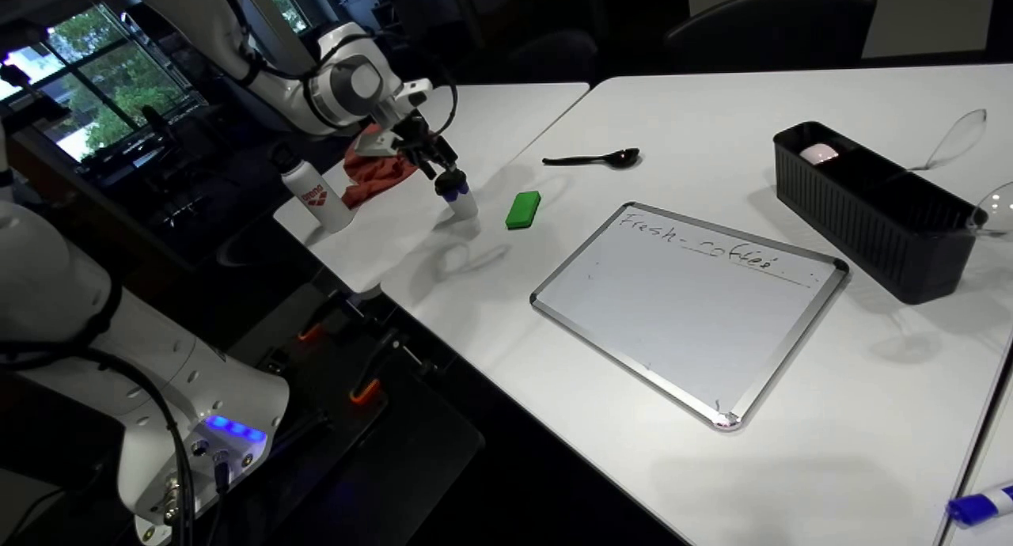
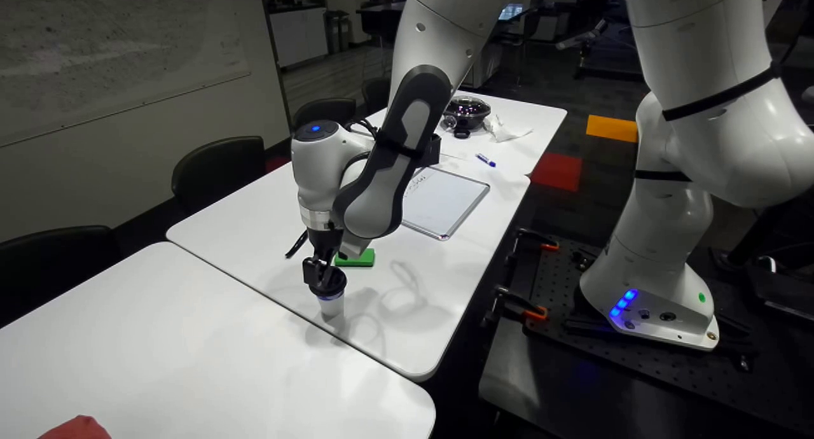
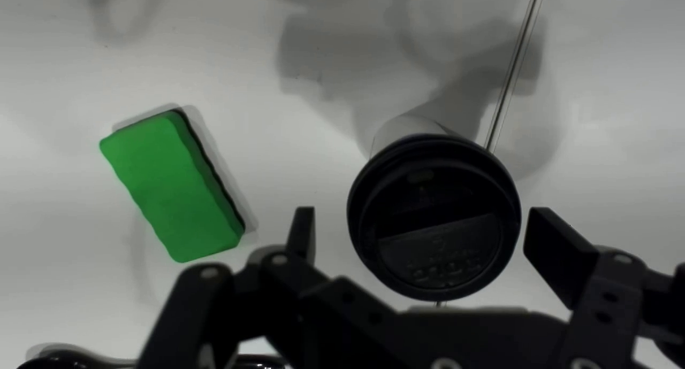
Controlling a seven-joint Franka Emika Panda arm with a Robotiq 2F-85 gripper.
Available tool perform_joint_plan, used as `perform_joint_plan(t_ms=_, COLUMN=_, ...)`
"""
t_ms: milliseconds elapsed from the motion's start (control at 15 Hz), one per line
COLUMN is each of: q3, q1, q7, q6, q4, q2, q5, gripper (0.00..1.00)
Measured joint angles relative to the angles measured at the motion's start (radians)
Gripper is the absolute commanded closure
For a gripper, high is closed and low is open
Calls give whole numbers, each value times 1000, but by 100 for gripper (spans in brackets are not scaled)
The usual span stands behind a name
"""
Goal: Pick up the black lid from the cup and put it on the table.
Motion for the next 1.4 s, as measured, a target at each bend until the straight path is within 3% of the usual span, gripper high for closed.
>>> perform_joint_plan(t_ms=867, q3=13, q1=-17, q7=-49, q6=53, q4=11, q2=32, q5=1, gripper=0)
perform_joint_plan(t_ms=933, q3=17, q1=-22, q7=-58, q6=53, q4=12, q2=35, q5=3, gripper=6)
perform_joint_plan(t_ms=1000, q3=21, q1=-27, q7=-63, q6=53, q4=13, q2=37, q5=3, gripper=24)
perform_joint_plan(t_ms=1067, q3=25, q1=-31, q7=-72, q6=53, q4=14, q2=39, q5=4, gripper=34)
perform_joint_plan(t_ms=1133, q3=29, q1=-36, q7=-78, q6=53, q4=15, q2=41, q5=4, gripper=39)
perform_joint_plan(t_ms=1267, q3=36, q1=-42, q7=-89, q6=53, q4=18, q2=43, q5=5, gripper=41)
perform_joint_plan(t_ms=1400, q3=40, q1=-44, q7=-95, q6=53, q4=21, q2=46, q5=5, gripper=34)
